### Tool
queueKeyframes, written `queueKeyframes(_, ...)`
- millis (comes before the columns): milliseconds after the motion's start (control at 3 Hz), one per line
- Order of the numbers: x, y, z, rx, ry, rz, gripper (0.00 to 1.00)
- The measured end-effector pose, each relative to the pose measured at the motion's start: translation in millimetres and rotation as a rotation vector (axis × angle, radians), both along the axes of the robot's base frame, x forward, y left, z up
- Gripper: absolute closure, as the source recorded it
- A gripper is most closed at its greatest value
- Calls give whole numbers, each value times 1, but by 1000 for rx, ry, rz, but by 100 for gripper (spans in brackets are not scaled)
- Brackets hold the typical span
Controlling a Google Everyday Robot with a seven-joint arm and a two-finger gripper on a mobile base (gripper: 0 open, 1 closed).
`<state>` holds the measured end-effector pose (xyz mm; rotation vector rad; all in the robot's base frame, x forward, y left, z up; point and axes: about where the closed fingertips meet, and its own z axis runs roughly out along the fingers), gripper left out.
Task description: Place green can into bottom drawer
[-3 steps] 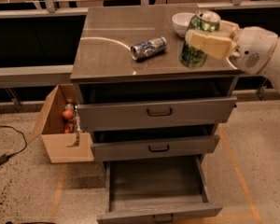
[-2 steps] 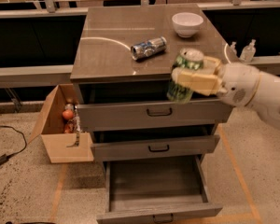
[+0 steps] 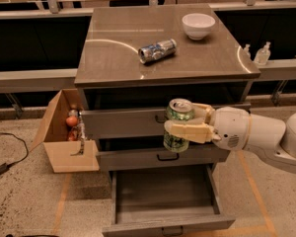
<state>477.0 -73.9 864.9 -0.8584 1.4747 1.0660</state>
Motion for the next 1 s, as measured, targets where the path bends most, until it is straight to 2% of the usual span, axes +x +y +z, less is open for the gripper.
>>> queueKeyframes(333, 0, 0, 0, 0, 0, 0, 100)
queueKeyframes(667, -4, 0, -14, -11, 7, -33, 100)
queueKeyframes(1000, -2, 11, -57, -24, -16, -61, 100)
